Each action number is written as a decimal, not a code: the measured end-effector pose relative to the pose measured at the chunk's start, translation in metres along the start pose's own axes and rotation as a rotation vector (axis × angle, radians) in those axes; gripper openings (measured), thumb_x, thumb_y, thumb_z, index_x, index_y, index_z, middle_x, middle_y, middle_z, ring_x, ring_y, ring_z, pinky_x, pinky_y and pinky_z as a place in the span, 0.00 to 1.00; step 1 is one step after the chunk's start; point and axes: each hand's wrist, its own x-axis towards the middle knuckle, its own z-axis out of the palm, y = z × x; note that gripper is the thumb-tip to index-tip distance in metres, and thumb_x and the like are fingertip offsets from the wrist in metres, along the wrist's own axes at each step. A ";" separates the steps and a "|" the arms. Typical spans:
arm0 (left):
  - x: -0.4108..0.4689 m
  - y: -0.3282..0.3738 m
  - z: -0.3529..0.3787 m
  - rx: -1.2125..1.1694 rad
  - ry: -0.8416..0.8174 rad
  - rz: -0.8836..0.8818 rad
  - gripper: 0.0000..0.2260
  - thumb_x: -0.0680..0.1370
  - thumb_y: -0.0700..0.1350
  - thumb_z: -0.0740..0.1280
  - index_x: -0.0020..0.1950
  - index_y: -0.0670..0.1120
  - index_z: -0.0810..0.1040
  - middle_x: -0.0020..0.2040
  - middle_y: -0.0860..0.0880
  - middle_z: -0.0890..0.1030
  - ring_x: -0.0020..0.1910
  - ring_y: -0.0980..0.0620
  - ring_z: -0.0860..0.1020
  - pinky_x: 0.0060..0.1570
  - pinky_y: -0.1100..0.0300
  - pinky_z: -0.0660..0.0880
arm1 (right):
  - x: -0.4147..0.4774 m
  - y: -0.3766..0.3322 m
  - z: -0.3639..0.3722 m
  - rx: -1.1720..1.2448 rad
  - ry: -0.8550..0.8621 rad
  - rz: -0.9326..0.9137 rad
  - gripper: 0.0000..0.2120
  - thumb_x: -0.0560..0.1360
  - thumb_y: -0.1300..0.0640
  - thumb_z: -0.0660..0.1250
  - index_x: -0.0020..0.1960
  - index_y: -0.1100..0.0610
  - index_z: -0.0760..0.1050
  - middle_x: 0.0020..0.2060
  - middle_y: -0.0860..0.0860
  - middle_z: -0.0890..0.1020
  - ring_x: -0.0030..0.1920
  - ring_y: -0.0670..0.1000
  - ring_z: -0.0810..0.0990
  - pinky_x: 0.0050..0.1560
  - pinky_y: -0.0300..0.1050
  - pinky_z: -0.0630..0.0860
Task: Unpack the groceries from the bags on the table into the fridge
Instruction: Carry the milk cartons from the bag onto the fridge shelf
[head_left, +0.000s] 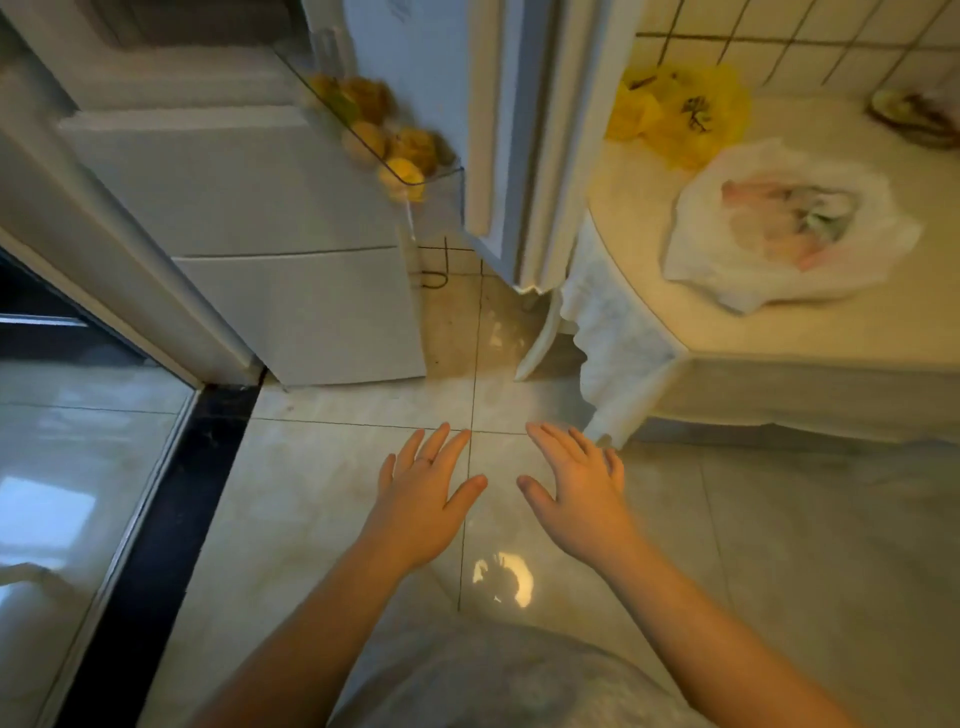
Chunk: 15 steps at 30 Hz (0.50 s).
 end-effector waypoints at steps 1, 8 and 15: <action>0.002 0.015 0.004 0.006 -0.008 0.027 0.30 0.81 0.66 0.49 0.81 0.59 0.50 0.82 0.55 0.48 0.81 0.50 0.43 0.78 0.45 0.45 | -0.006 0.012 -0.006 0.016 0.012 0.015 0.29 0.81 0.41 0.59 0.79 0.42 0.55 0.78 0.42 0.58 0.79 0.52 0.52 0.77 0.61 0.47; 0.044 0.107 0.021 0.048 -0.084 0.197 0.29 0.82 0.65 0.50 0.81 0.59 0.49 0.82 0.55 0.47 0.81 0.52 0.42 0.79 0.45 0.45 | -0.019 0.095 -0.054 0.123 0.164 0.150 0.26 0.79 0.44 0.63 0.76 0.43 0.61 0.73 0.41 0.67 0.76 0.49 0.61 0.75 0.57 0.52; 0.132 0.201 0.042 0.020 -0.133 0.374 0.28 0.82 0.65 0.51 0.81 0.59 0.50 0.82 0.55 0.49 0.81 0.52 0.44 0.78 0.45 0.47 | 0.013 0.181 -0.111 0.138 0.290 0.283 0.26 0.79 0.46 0.64 0.75 0.44 0.64 0.71 0.42 0.70 0.74 0.48 0.64 0.74 0.57 0.53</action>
